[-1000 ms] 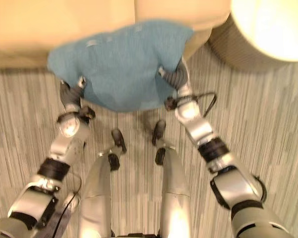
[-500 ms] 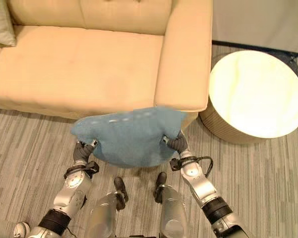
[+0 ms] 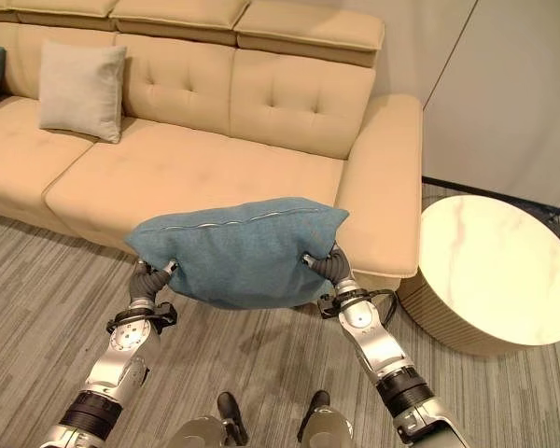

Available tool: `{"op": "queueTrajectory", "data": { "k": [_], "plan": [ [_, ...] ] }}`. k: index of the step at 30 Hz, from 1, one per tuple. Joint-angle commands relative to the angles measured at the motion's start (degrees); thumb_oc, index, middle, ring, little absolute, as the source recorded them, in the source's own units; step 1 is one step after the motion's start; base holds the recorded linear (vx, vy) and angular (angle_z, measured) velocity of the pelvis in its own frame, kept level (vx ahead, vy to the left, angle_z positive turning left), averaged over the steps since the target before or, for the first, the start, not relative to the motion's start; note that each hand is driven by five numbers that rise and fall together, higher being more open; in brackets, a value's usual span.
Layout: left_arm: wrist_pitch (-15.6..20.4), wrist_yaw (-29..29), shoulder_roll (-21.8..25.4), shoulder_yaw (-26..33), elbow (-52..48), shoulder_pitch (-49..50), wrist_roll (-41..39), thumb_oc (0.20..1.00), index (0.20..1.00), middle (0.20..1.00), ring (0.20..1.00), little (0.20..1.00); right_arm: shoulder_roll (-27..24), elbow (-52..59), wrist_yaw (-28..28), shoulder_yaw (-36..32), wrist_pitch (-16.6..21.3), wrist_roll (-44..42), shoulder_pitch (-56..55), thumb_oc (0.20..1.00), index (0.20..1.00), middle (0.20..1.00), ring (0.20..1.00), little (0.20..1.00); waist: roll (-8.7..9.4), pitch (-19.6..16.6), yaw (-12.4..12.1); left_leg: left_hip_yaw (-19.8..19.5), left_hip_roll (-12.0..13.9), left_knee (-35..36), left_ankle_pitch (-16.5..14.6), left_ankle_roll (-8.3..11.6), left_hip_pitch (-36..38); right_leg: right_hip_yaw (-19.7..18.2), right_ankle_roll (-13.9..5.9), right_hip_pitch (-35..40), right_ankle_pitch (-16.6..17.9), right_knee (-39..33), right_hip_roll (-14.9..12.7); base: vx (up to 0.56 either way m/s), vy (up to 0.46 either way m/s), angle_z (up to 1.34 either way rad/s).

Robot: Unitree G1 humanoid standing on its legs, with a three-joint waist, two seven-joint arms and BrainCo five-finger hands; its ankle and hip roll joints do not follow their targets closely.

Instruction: Pick up all the scattered cushions and arrange them neatly on the sofa.

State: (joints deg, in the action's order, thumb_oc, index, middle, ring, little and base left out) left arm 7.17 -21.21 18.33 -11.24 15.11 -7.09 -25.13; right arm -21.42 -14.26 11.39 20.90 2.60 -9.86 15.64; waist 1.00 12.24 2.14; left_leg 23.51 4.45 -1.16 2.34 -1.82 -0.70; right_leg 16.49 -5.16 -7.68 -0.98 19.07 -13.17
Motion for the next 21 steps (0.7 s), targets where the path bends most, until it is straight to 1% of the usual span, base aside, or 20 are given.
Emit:
{"op": "queueTrajectory", "data": {
  "k": [1,3,4,6,7,8,10,11,12,13,14,15,16,17,18,19,21],
  "plan": [
    [4.75,2.86,0.13,-5.33,-6.73,-3.36,2.44,0.2,0.2,0.2,0.2,0.2,3.3,6.67,-1.92,1.59,5.42,-0.84,4.83,0.2,0.2,0.2,0.2,0.2,0.65,-3.09,1.02,-3.24,-1.41,0.96,0.06,4.15,-0.36,-3.74,-2.45,-2.4,1.41,-4.39,7.56,0.06,0.024,0.44],
    [4.67,3.09,-0.03,-5.56,-6.2,-3.57,2.71,0.2,0.2,0.2,0.2,0.2,3.19,6.58,-1.85,1.47,5.6,-1.05,4.89,0.2,0.2,0.2,0.2,0.2,0.82,-3.5,1.01,-3.73,-2.37,1.55,-0.31,4.33,0.24,-2.68,-2.06,-2.8,2.32,-7.51,8.29,0.08,0.006,0.5],
    [4.59,3.27,-0.15,-5.69,-5.82,-3.8,2.67,0.2,0.2,0.2,0.2,0.2,3.05,6.59,-1.91,1.38,5.79,-1.13,4.96,0.2,0.2,0.2,0.2,0.2,0.94,-3.39,1.3,-4.6,-2.79,1.48,-0.59,4.32,0.55,-2.79,-2.02,-3.64,2.99,-8.22,9.06,0.14,0.006,0.49],
    [4.3,3.7,-0.61,-5.99,-5.19,-3.82,2.57,0.2,0.2,0.2,0.2,0.2,2.78,6.62,-2.12,1.41,5.92,-1.09,4.85,0.2,0.2,0.2,0.2,0.2,1.1,-3.15,1.76,-6.04,-3.96,1.62,-0.94,4.09,1.75,-3.66,-2.17,-4.75,4.16,-8.75,10.07,0.18,-0.006,0.37],
    [4.38,4.13,-1.14,-6.09,-4.64,-3.26,2.61,0.2,0.2,0.2,0.2,0.2,2.56,7.06,-2.51,1.32,6.06,-1.01,4.18,0.2,0.2,0.2,0.2,0.2,1.13,-2.89,2.2,-7.35,-4.72,1.79,-1.32,3.88,2.61,-4.96,-2.23,-4.88,4.63,-9.17,10.78,0.19,-0.055,0.36],
    [4.48,4.42,-1.34,-6.21,-4.22,-3.07,2.6,0.2,0.2,0.2,0.2,0.2,2.33,7.44,-2.59,1.09,6.1,-0.87,3.43,0.2,0.2,0.2,0.2,0.2,1.12,-3.03,2.38,-7.65,-4.98,1.78,-1.69,4.0,2.75,-5.62,-2.2,-4.27,4.55,-9.74,10.89,0.2,-0.085,0.44],
    [4.5,5.15,-1.9,-6.51,-3.86,-2.36,2.74,0.2,0.2,0.2,0.2,0.2,1.65,7.96,-2.9,0.64,6.14,-0.93,2.08,0.2,0.2,0.2,0.2,0.2,1.01,-3.91,2.86,-7.96,-5.6,1.29,-2.57,4.28,2.85,-5.71,-1.66,-1.64,4.37,-12.86,11.11,0.17,-0.086,0.38],
    [4.58,5.37,-2.2,-6.4,-3.92,-2.18,2.57,0.2,0.2,0.2,0.2,0.2,1.24,8.05,-3.04,0.35,6.16,-1.24,1.73,0.2,0.2,0.2,0.2,0.2,0.67,-4.21,3.05,-7.93,-5.7,0.19,-3.14,4.87,2.6,-5.24,-1.44,-0.5,4.23,-13.87,11.02,0.13,-0.06,0.48],
    [4.57,5.37,-2.22,-6.41,-3.93,-2.16,2.57,0.2,0.2,0.2,0.2,0.2,1.21,8.07,-3.05,0.35,6.16,-1.25,1.71,0.2,0.2,0.2,0.2,0.2,0.63,-4.2,3.14,-8.03,-5.66,0.02,-3.23,4.89,2.54,-5.14,-1.43,-0.39,4.27,-13.99,11.03,0.12,-0.061,0.5],
    [4.56,5.89,-2.48,-6.51,-4.04,-2.03,2.23,0.2,0.2,0.2,0.2,0.2,0.78,8.35,-3.17,0.04,6.12,-1.57,1.37,0.2,0.2,0.2,0.2,0.2,0.38,-4.38,3.38,-8.22,-5.74,-2.27,-3.74,5.54,2.05,-4.5,-1.13,0.64,4.12,-14.87,10.88,0.1,-0.095,0.42],
    [4.66,6.25,-2.62,-6.66,-4.02,-2.13,2.24,0.2,0.2,0.2,0.2,0.2,0.29,8.41,-3.09,-0.29,6.33,-1.94,0.9,0.2,0.2,0.2,0.2,0.2,0.5,-4.02,3.5,-8.17,-5.55,-6.2,-4.49,6.34,0.7,-4.29,-0.78,1.47,4.08,-15.27,10.49,0.18,-0.193,0.46],
    [4.65,7.04,-2.98,-6.93,-4.24,-1.81,1.48,0.2,0.2,0.2,0.2,0.2,-0.8,9.12,-3.45,-1.04,6.35,-2.47,-0.35,0.2,0.2,0.2,0.2,0.2,0.92,-3.61,4.03,-7.16,-4.12,-12.01,-5.08,7.92,-1.55,-2.86,-0.28,3.31,3.64,-16.15,9.84,0.16,-0.201,0.49],
    [4.59,7.02,-3.1,-7.1,-4.18,-1.88,1.13,0.2,0.2,0.2,0.2,0.2,-0.92,9.24,-3.4,-1.29,6.36,-2.72,-0.7,0.2,0.2,0.2,0.2,0.2,1.07,-3.32,3.99,-6.6,-3.22,-13.53,-3.99,8.82,-2.48,-2.21,-0.18,4.31,3.48,-16.86,9.47,0.13,-0.172,0.62],
    [4.51,7.14,-3.15,-7.38,-4.31,-2.04,0.77,0.2,0.2,0.2,0.2,0.2,-1.2,9.48,-3.13,-1.78,6.32,-2.69,-1.24,0.2,0.2,0.2,0.2,0.2,1.41,-3.14,4.22,-4.77,-1.49,-13.74,-3.34,9.22,-3.66,-1.43,-0.2,5.18,3.28,-17.56,9.04,0.09,-0.095,0.61],
    [4.2,7.53,-3.15,-7.48,-4.34,-2.08,0.91,0.2,0.2,0.2,0.2,0.2,-1.41,9.69,-3.18,-2.21,6.24,-2.67,-1.77,0.2,0.2,0.2,0.2,0.2,1.34,-3.37,4.31,-3.01,-0.33,-11.81,-2.94,8.97,-3.91,-0.75,-0.33,5.97,3.2,-18.17,9.08,0.11,-0.08,0.6],
    [4.11,7.49,-3.03,-7.53,-4.38,-2.27,1.31,0.2,0.2,0.2,0.2,0.2,-1.35,9.73,-3.3,-2.25,6.24,-2.56,-1.78,0.2,0.2,0.2,0.2,0.2,1.36,-3.43,4.06,-2.9,0.18,-10.83,-2.18,8.61,-5.16,-0.64,-0.27,6.47,3.04,-18.39,9.09,0.14,-0.06,0.5],
    [4.11,7.15,-2.58,-7.41,-4.35,-2.58,1.93,0.2,0.2,0.2,0.2,0.2,-1.21,9.58,-3.05,-1.64,6.2,-1.92,-1.26,0.2,0.2,0.2,0.2,0.2,1.42,-3.47,3.4,-4.62,0.96,-9.25,0.46,8.34,-8.1,-2.09,0.01,6.85,2.43,-17.87,9.73,0.18,-0.047,0.36]
  ]
}}
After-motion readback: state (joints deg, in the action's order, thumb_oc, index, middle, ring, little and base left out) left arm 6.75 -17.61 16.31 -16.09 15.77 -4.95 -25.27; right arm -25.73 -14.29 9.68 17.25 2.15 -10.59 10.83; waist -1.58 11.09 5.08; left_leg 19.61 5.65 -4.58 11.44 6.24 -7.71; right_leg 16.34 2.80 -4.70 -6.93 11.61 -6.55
